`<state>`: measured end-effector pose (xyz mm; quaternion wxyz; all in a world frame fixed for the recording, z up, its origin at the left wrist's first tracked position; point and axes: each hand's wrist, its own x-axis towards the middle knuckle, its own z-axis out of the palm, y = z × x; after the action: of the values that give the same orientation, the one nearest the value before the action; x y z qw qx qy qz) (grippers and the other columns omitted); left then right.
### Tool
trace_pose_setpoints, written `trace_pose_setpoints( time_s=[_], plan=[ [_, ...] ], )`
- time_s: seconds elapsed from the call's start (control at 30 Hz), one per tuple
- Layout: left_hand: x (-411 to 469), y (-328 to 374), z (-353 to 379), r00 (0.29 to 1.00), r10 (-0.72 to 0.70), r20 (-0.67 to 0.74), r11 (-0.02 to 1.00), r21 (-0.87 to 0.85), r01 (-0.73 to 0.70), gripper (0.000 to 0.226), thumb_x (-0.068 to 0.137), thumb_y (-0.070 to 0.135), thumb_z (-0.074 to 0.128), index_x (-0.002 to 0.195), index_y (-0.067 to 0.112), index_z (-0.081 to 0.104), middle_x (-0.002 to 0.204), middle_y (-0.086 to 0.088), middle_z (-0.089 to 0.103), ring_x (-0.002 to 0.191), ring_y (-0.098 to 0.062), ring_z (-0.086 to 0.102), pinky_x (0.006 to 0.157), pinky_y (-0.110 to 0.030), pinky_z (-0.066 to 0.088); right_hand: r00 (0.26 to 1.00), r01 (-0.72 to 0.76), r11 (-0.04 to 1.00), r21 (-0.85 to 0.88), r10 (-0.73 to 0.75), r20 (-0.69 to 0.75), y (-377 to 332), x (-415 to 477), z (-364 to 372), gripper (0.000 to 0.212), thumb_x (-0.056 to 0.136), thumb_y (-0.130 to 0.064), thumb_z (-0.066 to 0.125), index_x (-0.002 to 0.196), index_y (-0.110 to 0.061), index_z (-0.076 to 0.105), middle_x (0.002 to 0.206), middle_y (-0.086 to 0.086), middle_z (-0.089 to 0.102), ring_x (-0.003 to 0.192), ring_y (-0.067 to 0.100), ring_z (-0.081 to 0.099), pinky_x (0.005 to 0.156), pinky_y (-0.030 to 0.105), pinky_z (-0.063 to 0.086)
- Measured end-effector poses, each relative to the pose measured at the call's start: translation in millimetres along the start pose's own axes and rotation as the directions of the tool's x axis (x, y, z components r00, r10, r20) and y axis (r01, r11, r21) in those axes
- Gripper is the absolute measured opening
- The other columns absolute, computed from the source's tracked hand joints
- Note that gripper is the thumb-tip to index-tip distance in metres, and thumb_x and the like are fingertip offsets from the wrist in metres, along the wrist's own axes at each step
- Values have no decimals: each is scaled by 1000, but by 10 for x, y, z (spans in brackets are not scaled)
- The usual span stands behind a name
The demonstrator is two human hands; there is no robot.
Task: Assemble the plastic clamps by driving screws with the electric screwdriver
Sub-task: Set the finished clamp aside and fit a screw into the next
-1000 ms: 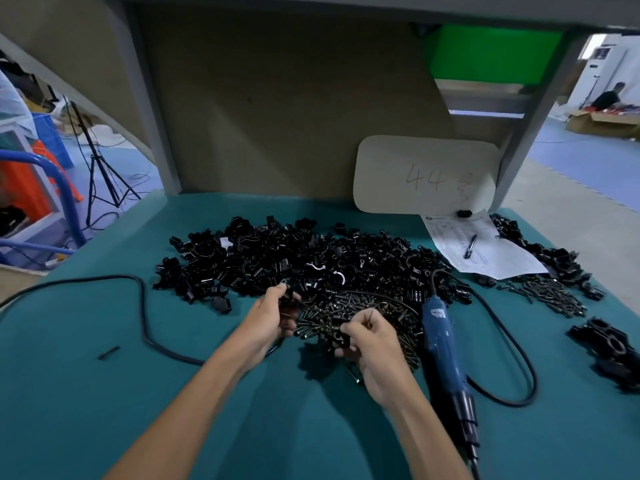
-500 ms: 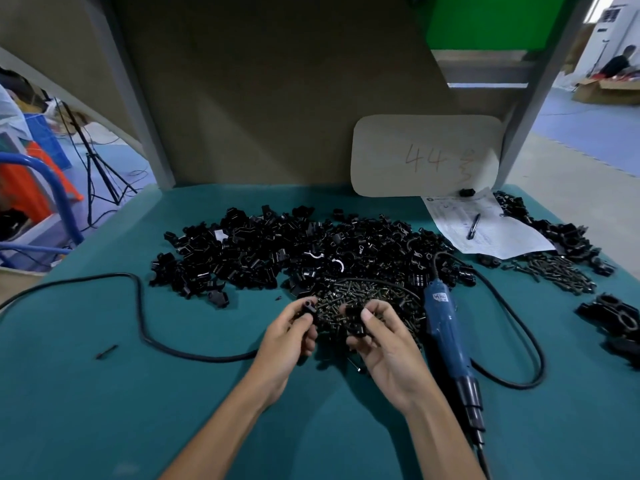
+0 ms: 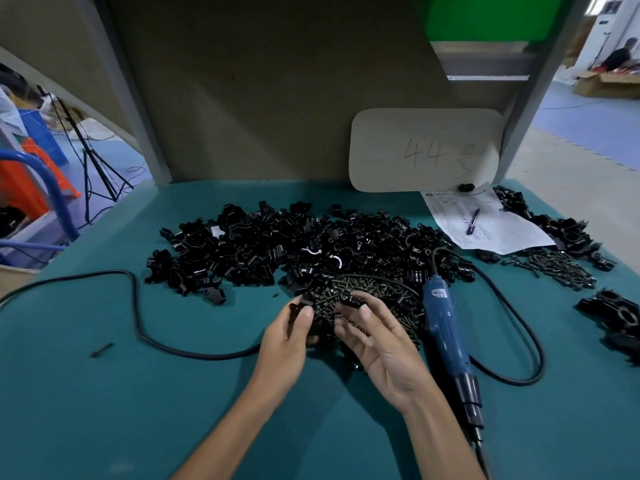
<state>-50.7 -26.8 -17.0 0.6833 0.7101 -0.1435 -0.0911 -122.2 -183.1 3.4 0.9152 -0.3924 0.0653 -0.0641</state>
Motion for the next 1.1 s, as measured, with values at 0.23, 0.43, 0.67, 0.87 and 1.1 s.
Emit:
trace_pose_setpoints(
  time_s=[0.23,0.43,0.67,0.87,1.1],
  plan=[
    [-37,-31,-40,999,53,9,959,277,-53,57,95,61,49,147,61,25,128,18,42,94,0,67,85,-19,52,994,44,993,-107,-55,-97,-15,18,2,34,96,-29,60,124,-13,72,128,14,69,117,32,68,95,32,57],
    [-79,-61,-13,990,122,69,936,323,-138,49,90,43,72,137,44,57,118,24,53,108,-7,61,91,-35,56,972,130,899,-419,-198,-124,73,36,3,12,99,-23,64,105,-23,75,118,9,74,102,21,69,91,33,55],
    [-93,-59,0,991,122,62,943,304,-135,37,90,46,71,126,39,66,115,25,56,101,-4,62,86,-37,58,980,99,758,-645,-185,-67,141,20,35,25,104,-9,55,110,-25,73,108,-7,76,106,8,70,86,22,54],
    [-88,-70,1,993,96,65,953,281,-111,42,88,62,61,125,43,60,114,22,64,99,-8,65,86,-44,58,996,-12,876,-483,-32,-82,86,3,-13,35,98,-1,63,127,-20,67,123,0,73,123,10,64,100,27,53],
    [-73,-86,-3,995,84,61,954,285,-98,35,94,55,61,126,40,61,111,15,70,98,-4,65,88,-38,57,999,-31,924,-382,19,-34,16,-3,-51,35,97,5,60,114,-20,77,109,1,76,105,16,71,89,25,56]
  ],
)
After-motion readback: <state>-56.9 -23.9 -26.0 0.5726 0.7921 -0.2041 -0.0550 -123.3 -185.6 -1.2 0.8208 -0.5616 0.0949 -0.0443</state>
